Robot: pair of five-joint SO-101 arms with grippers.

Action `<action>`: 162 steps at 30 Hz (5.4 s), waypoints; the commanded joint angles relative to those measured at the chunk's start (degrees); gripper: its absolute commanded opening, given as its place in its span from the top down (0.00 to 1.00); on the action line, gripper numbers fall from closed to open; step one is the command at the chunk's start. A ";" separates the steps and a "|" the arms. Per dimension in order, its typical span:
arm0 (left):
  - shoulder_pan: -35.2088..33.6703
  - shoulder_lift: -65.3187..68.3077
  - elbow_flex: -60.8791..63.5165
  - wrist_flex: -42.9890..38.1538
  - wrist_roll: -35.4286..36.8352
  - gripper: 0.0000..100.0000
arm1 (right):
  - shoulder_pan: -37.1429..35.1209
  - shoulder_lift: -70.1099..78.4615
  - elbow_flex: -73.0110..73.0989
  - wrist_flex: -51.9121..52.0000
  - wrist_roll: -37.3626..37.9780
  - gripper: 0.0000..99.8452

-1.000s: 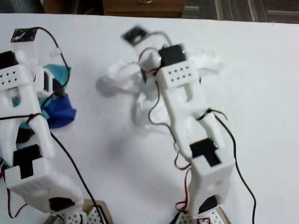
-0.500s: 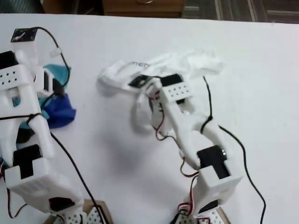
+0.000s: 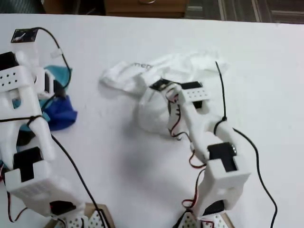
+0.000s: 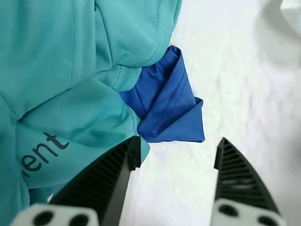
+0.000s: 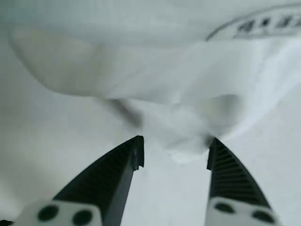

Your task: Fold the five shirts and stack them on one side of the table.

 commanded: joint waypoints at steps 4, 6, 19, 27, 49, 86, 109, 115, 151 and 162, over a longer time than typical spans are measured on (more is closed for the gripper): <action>-0.53 -0.53 -0.13 -0.53 0.00 0.73 | 0.57 4.88 -4.40 -1.10 0.09 0.77; -0.53 -0.53 -0.13 -0.53 0.00 0.73 | 0.57 6.37 -5.98 -1.10 0.18 0.77; -0.53 -0.53 -0.13 -0.44 0.00 0.73 | 2.07 4.97 -17.76 7.16 0.00 0.98; -0.53 -0.53 -0.13 -0.70 0.00 0.73 | 0.22 -12.00 -32.18 16.92 0.00 0.98; 6.33 -0.53 -0.04 4.48 -0.88 0.73 | 7.69 -25.36 -72.70 19.47 -21.54 0.98; 56.44 17.93 2.42 -11.43 1.85 0.72 | 33.63 -25.89 -21.10 -5.93 -21.36 0.98; 45.36 20.57 1.80 -9.32 -0.88 0.97 | 25.45 -25.98 -5.89 -8.57 -21.89 0.98; 36.22 6.51 1.80 -3.96 -7.65 0.97 | 17.19 -28.35 -5.54 -9.10 -24.70 0.98; 22.77 0.35 10.42 4.13 -14.77 0.76 | 9.89 -41.19 28.22 -38.55 -26.29 0.98; 30.59 -6.77 24.92 1.76 -22.42 0.76 | 10.15 -41.19 28.66 -39.60 -26.37 0.98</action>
